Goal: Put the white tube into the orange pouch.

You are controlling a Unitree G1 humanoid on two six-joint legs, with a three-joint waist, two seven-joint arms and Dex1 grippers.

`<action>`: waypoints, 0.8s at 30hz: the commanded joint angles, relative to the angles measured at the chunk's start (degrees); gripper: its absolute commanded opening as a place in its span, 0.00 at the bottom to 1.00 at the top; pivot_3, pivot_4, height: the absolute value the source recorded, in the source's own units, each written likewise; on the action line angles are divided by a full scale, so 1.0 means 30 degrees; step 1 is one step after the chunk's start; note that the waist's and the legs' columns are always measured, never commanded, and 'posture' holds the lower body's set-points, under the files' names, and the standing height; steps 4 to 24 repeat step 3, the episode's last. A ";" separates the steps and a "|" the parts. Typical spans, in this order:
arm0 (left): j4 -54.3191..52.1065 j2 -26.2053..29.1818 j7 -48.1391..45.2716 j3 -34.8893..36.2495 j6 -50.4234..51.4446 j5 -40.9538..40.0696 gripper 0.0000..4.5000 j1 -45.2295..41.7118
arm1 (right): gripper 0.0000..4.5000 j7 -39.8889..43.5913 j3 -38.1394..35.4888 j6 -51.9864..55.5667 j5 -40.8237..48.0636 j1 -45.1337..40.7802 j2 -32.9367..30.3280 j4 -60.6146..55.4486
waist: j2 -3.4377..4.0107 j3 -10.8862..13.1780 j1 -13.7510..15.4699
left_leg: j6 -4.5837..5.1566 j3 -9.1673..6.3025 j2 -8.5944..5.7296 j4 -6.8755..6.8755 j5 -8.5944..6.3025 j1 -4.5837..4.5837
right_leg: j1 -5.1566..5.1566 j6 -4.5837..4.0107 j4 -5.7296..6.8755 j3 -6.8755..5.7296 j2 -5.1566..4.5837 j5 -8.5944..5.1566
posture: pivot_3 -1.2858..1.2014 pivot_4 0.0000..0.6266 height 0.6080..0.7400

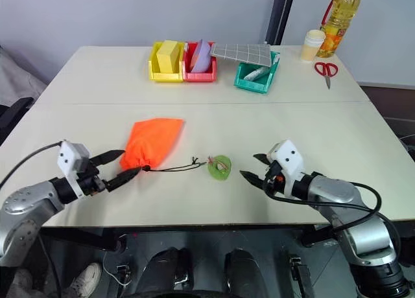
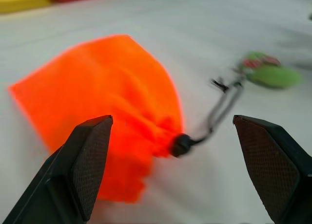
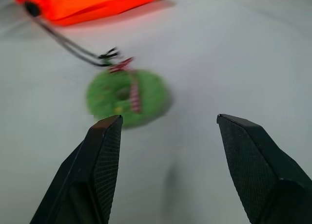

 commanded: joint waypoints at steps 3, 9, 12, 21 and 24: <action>0.1746 0.0006 0.0064 0.2353 0.0003 0.0435 0.94 -0.0285 | 0.71 0.0002 -0.1497 -0.1131 0.0241 -0.0227 0.0111 0.1185 | -0.0002 0.0002 -0.0016 | 0.0000 0.0001 0.0000 -0.0008 0.0000 -0.0002 | -0.0007 -0.0001 -0.0002 0.0000 0.0001 -0.0001 | 0.52 0.24 1.00; 0.1746 0.0006 0.0064 0.2353 0.0003 0.0435 0.94 -0.0285 | 0.71 0.0002 -0.1497 -0.1131 0.0241 -0.0227 0.0111 0.1185 | -0.0002 0.0002 -0.0016 | 0.0000 0.0001 0.0000 -0.0008 0.0000 -0.0002 | -0.0007 -0.0001 -0.0002 0.0000 0.0001 -0.0001 | 0.52 0.24 1.00; 0.1746 0.0006 0.0064 0.2353 0.0003 0.0435 0.94 -0.0285 | 0.71 0.0002 -0.1497 -0.1131 0.0241 -0.0227 0.0111 0.1185 | -0.0002 0.0002 -0.0016 | 0.0000 0.0001 0.0000 -0.0008 0.0000 -0.0002 | -0.0007 -0.0001 -0.0002 0.0000 0.0001 -0.0001 | 0.52 0.24 1.00; 0.1746 0.0006 0.0064 0.2353 0.0003 0.0435 0.94 -0.0285 | 0.71 0.0002 -0.1497 -0.1131 0.0241 -0.0227 0.0111 0.1185 | -0.0002 0.0002 -0.0016 | 0.0000 0.0001 0.0000 -0.0008 0.0000 -0.0002 | -0.0007 -0.0001 -0.0002 0.0000 0.0001 -0.0001 | 0.52 0.24 1.00; 0.1746 0.0006 0.0064 0.2353 0.0003 0.0435 0.94 -0.0285 | 0.71 0.0002 -0.1497 -0.1131 0.0241 -0.0227 0.0111 0.1185 | -0.0002 0.0002 -0.0016 | 0.0000 0.0001 0.0000 -0.0008 0.0000 -0.0002 | -0.0007 -0.0001 -0.0002 0.0000 0.0001 -0.0001 | 0.52 0.24 1.00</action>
